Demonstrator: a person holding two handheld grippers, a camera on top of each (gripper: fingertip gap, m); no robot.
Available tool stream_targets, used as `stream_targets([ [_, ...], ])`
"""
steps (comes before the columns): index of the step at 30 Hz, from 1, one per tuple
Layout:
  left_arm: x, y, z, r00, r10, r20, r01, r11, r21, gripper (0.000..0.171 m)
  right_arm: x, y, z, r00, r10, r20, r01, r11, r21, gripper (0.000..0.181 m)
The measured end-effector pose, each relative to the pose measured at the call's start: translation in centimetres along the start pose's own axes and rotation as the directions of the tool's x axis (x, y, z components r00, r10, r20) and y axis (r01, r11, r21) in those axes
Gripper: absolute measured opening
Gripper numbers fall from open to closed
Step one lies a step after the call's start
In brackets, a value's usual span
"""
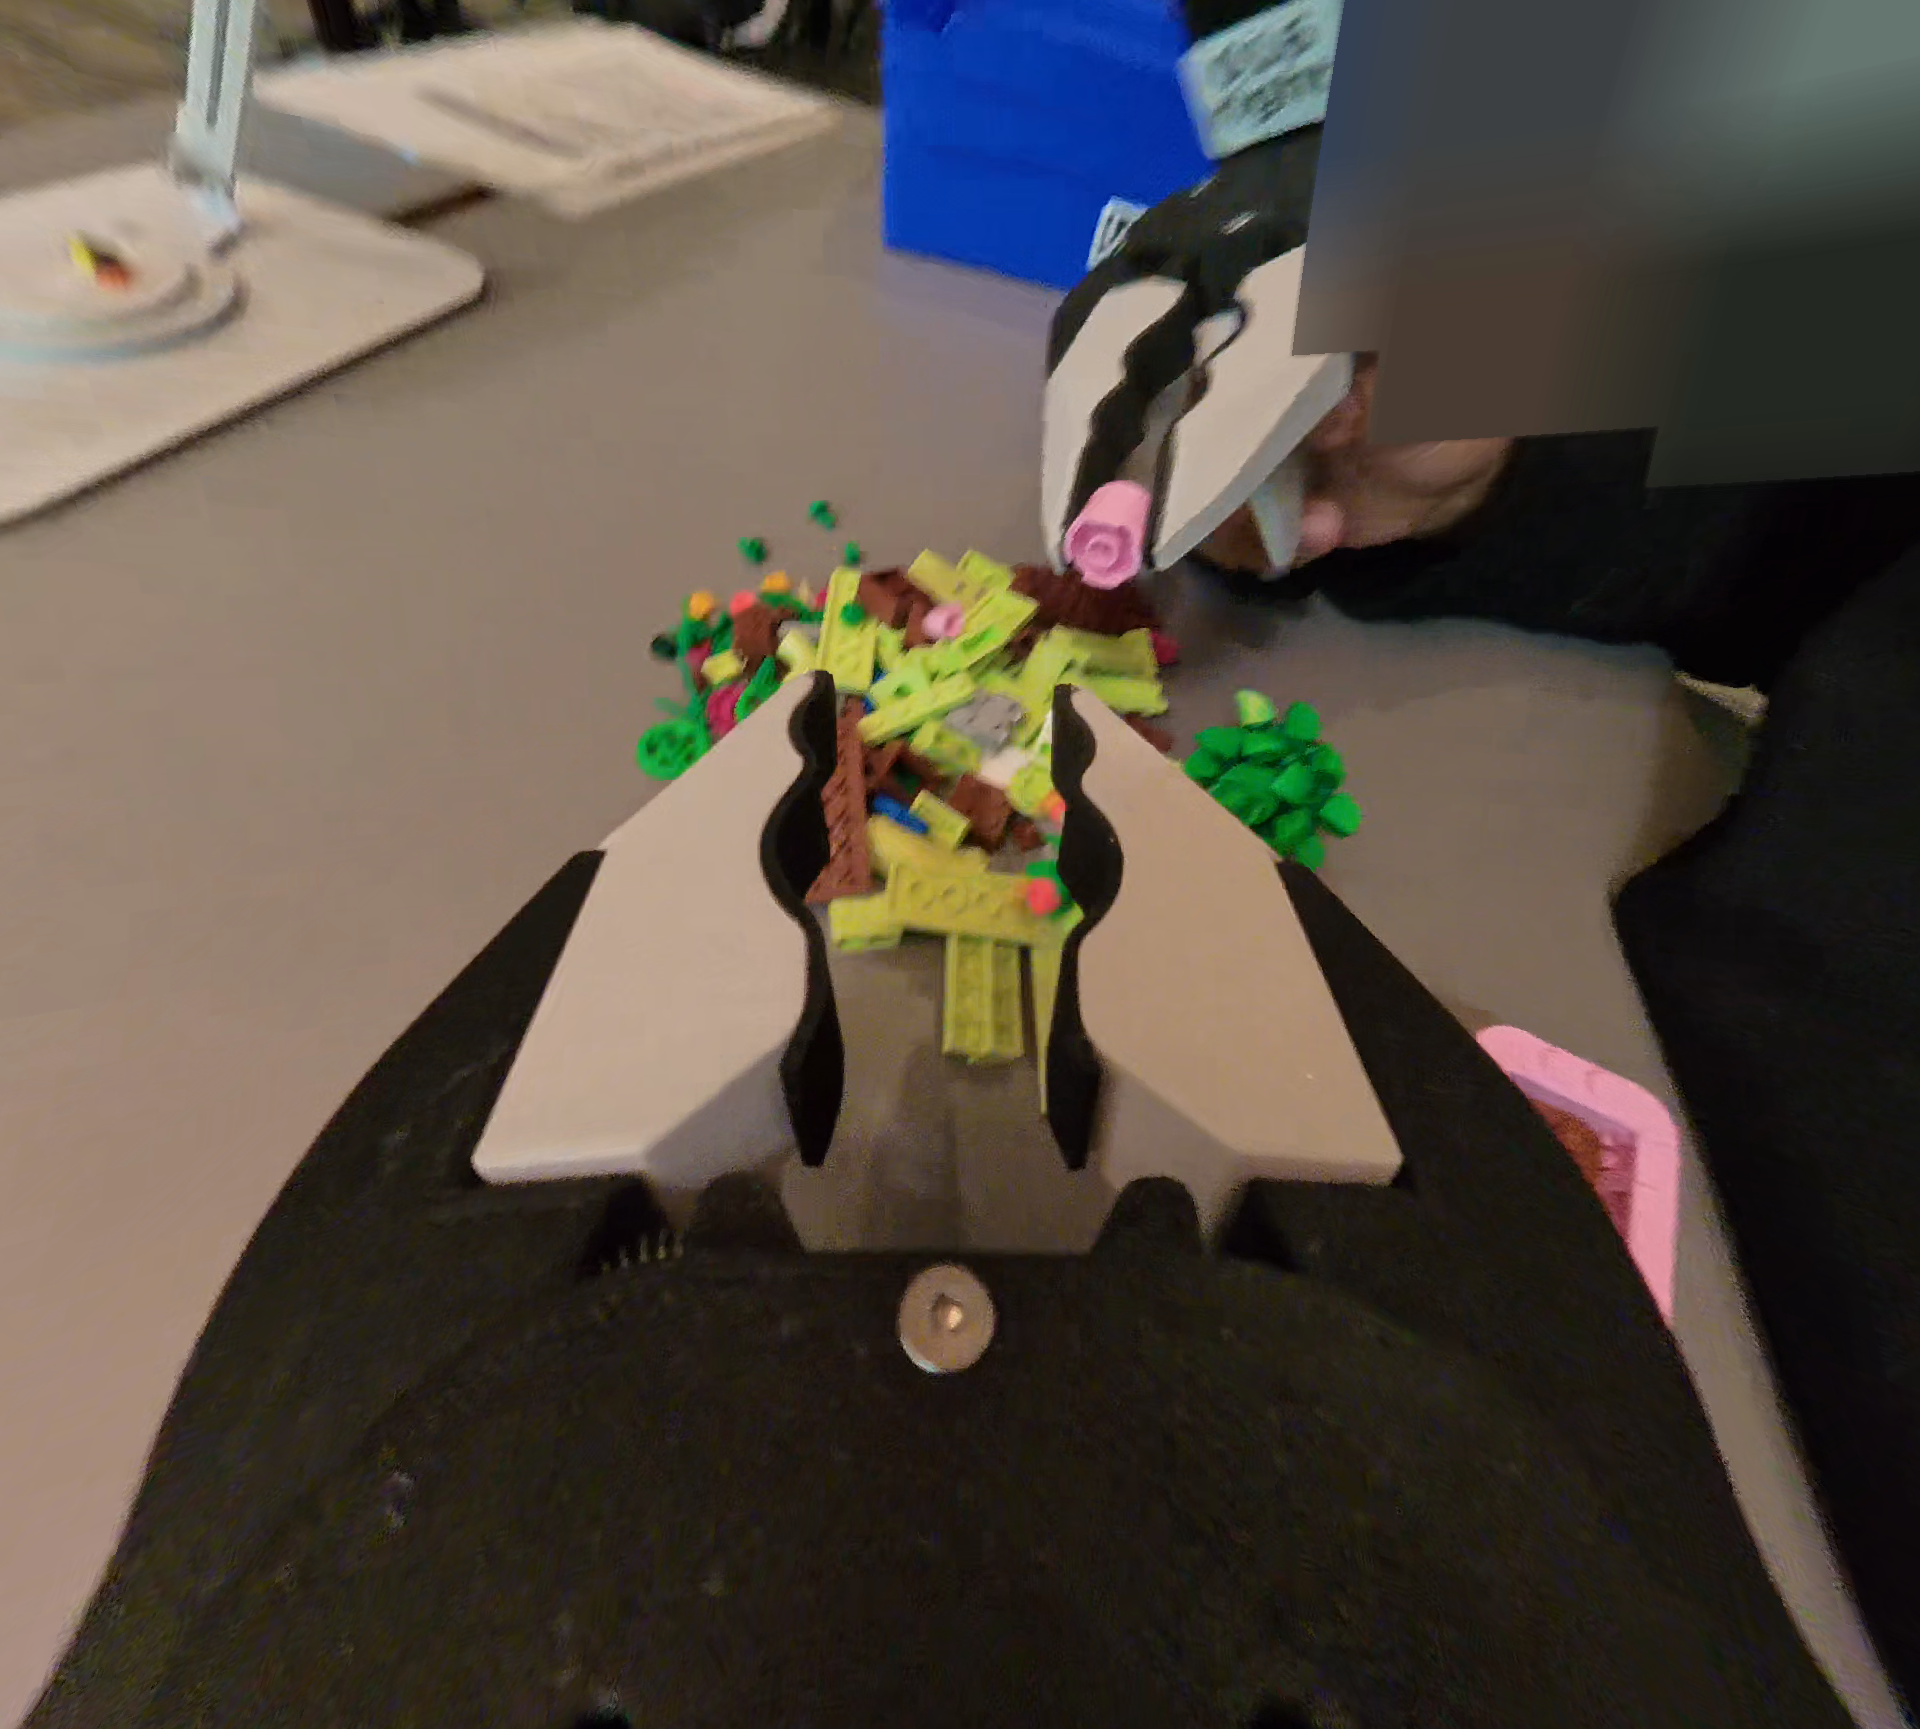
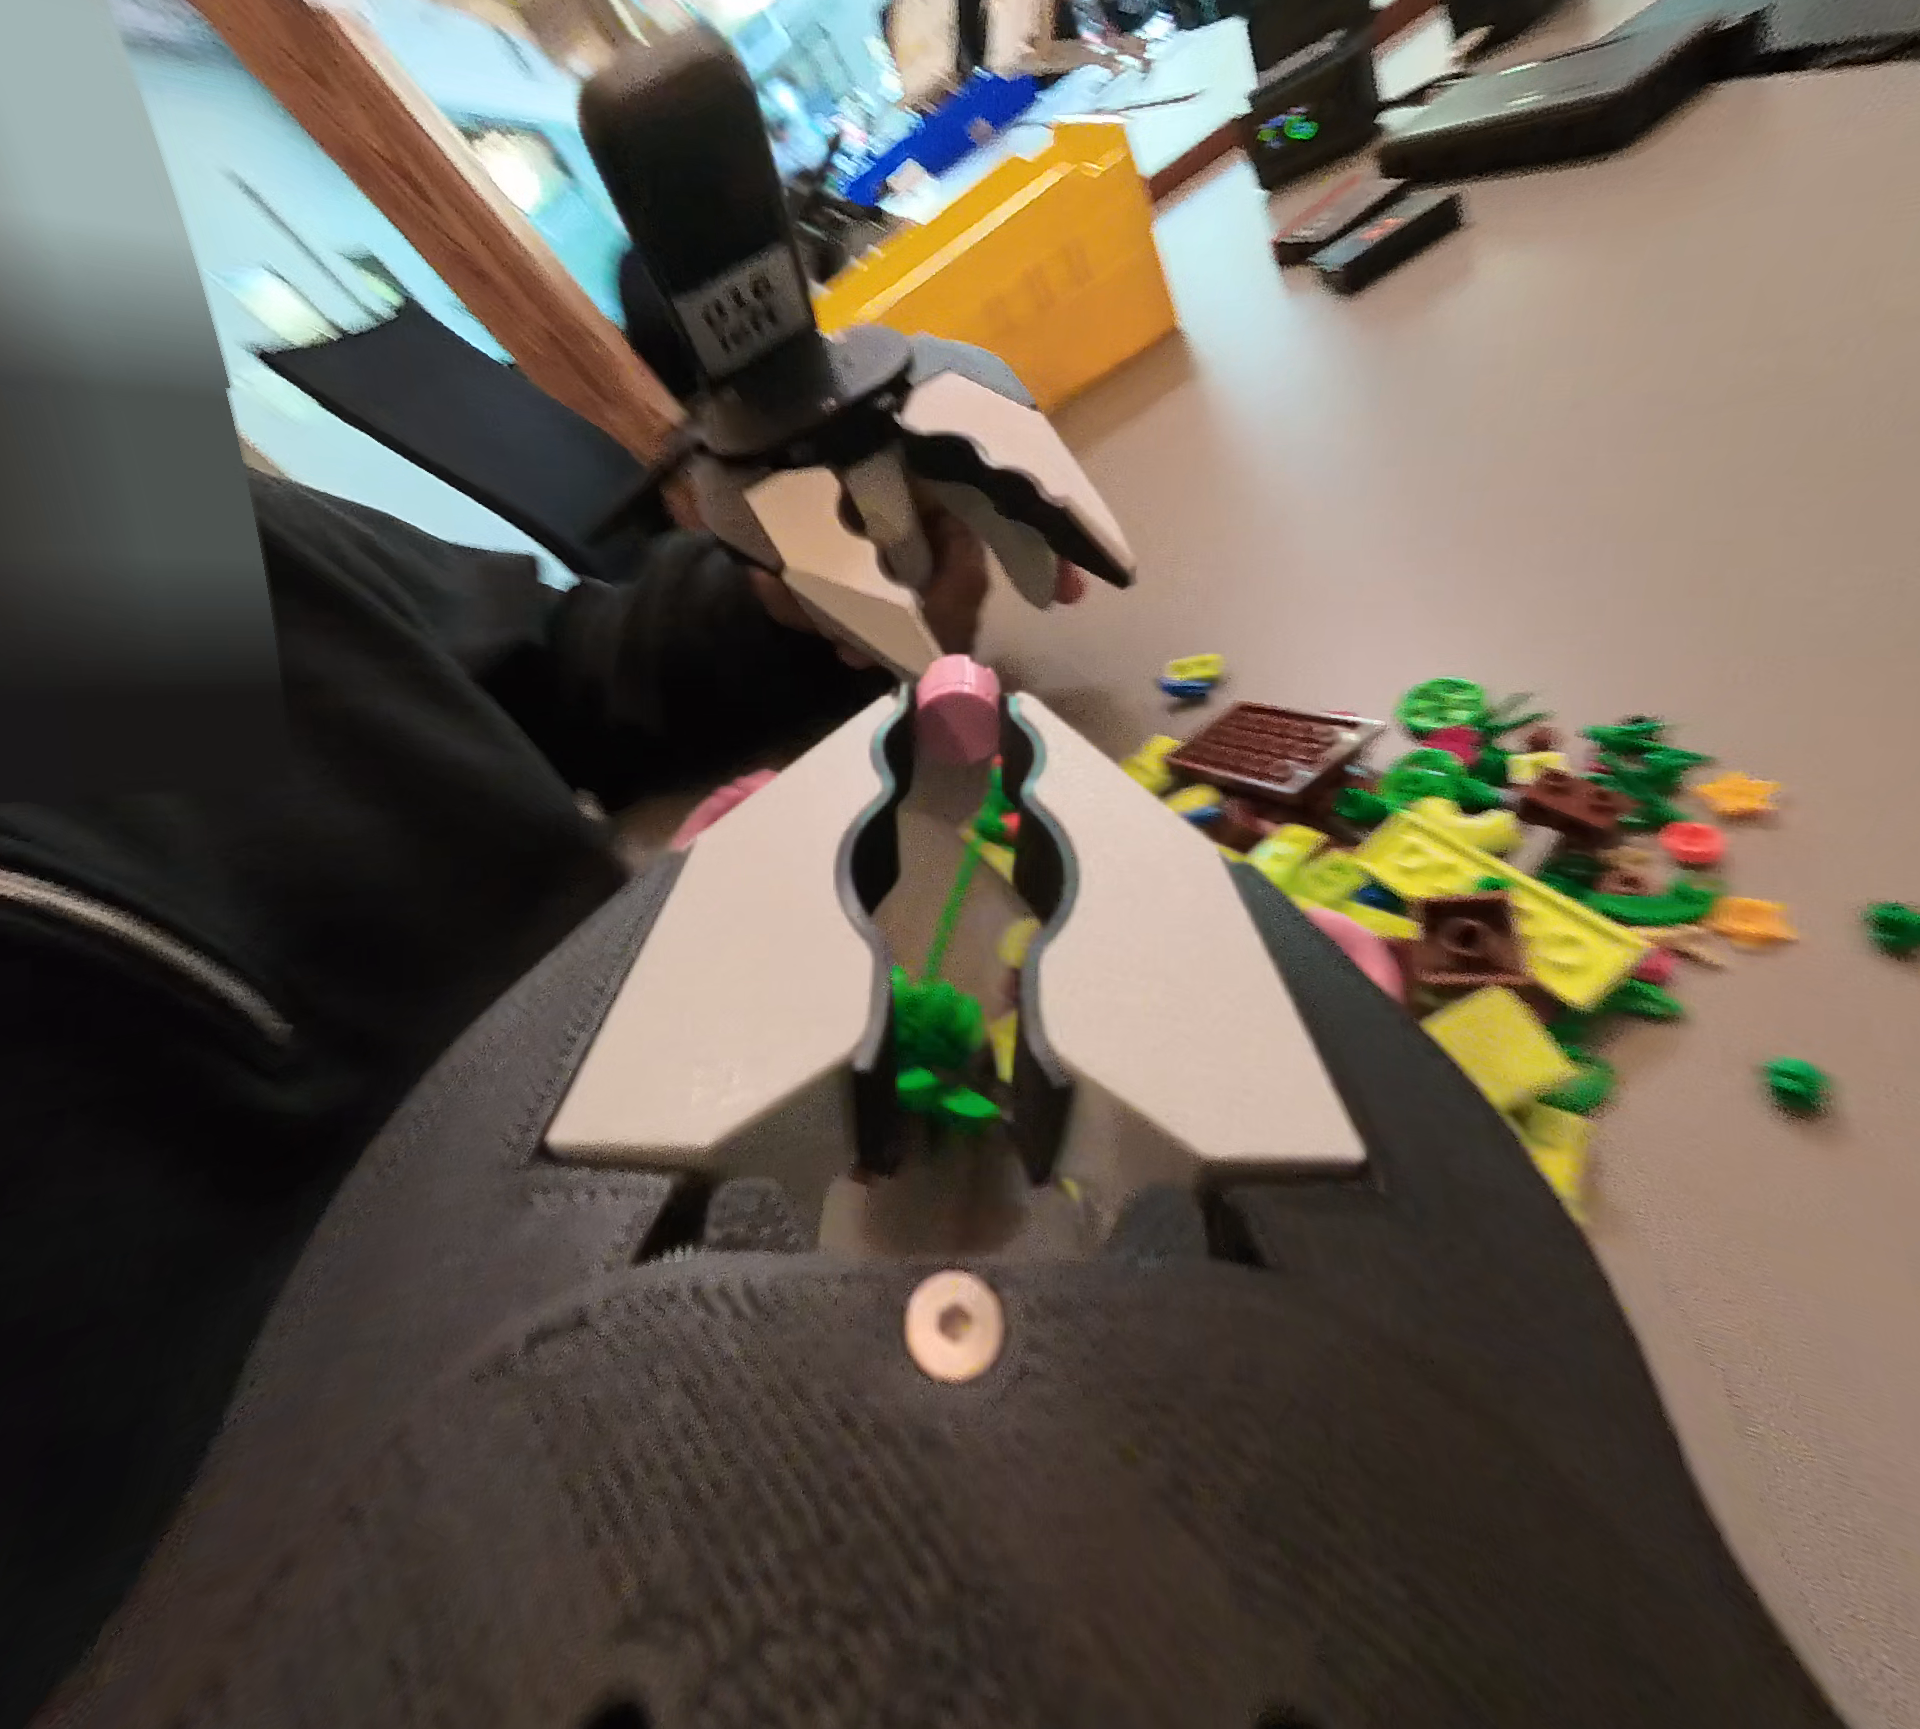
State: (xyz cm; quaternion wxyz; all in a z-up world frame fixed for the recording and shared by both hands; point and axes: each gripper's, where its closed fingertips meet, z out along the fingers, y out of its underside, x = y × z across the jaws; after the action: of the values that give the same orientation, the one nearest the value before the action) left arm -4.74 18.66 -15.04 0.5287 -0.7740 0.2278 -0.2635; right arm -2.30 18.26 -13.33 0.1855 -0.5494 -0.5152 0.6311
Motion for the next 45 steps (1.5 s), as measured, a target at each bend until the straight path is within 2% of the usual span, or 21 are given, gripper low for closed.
stream_targets([
  [3,2.7,-1.6,-0.2,0.988,0.141,-0.056,-0.136,0.986,0.092,0.038,-2.1,-0.8,0.3,0.966,0.176,0.188,-0.187,0.981,0.046,0.014],
  [6,4.3,-2.5,-0.4,0.958,0.286,-0.010,-0.281,0.947,0.155,0.033,-2.9,-1.0,0.4,0.906,0.305,0.293,-0.328,0.944,0.031,0.014],
  [8,4.8,-2.7,-0.4,0.938,0.345,0.025,-0.345,0.925,0.159,0.028,-3.2,-0.7,0.7,0.879,0.352,0.323,-0.372,0.928,0.001,0.014],
  [12,5.5,-2.1,0.1,0.919,0.393,0.015,-0.392,0.911,0.127,0.016,-3.5,0.5,1.5,0.875,0.373,0.309,-0.373,0.926,-0.062,0.014],
  [15,5.7,-1.6,0.2,0.917,0.399,-0.004,-0.397,0.912,0.103,0.012,-3.4,0.7,1.5,0.878,0.372,0.301,-0.365,0.927,-0.079,0.015],
  [17,5.3,-1.9,0.0,0.924,0.382,0.012,-0.381,0.919,0.106,0.012,-3.3,0.2,1.2,0.877,0.366,0.310,-0.369,0.928,-0.052,0.031],
  [18,5.1,-2.2,-0.1,0.929,0.370,0.022,-0.370,0.921,0.120,0.012,-3.2,-0.2,1.0,0.876,0.366,0.314,-0.377,0.926,-0.028,0.033],
  [21,4.6,-2.7,-0.5,0.938,0.344,0.034,-0.346,0.927,0.145,0.012,-2.7,-0.8,0.6,0.882,0.356,0.309,-0.379,0.925,0.017,0.031],
  [25,5.1,-2.7,-0.4,0.934,0.356,0.027,-0.356,0.923,0.149,0.012,-2.9,-0.7,0.8,0.870,0.371,0.324,-0.396,0.918,0.010,0.029],
  [28,5.2,-2.9,-0.3,0.930,0.365,0.036,-0.366,0.919,0.147,0.012,-3.4,-0.2,1.0,0.868,0.367,0.335,-0.384,0.923,-0.017,0.014],
  [41,5.4,-3.3,-0.5,0.931,0.362,0.037,-0.364,0.922,0.132,0.013,-3.9,-0.7,0.6,0.890,0.342,0.300,-0.356,0.935,-0.011,0.013],
  [42,5.3,-3.2,-0.7,0.934,0.356,0.030,-0.357,0.926,0.127,0.013,-3.7,-1.0,0.3,0.890,0.344,0.299,-0.363,0.932,0.010,0.013],
  [44,3.2,-3.7,-2.4,0.942,0.322,0.094,-0.334,0.930,0.153,0.013,-1.3,-3.6,-3.0,0.884,0.359,0.300,-0.420,0.891,0.173,0.011],
  [45,2.2,-4.3,-3.2,0.960,0.263,0.091,-0.276,0.943,0.188,0.012,0.3,-4.0,-4.5,0.910,0.343,0.231,-0.393,0.892,0.224,0.011],
])
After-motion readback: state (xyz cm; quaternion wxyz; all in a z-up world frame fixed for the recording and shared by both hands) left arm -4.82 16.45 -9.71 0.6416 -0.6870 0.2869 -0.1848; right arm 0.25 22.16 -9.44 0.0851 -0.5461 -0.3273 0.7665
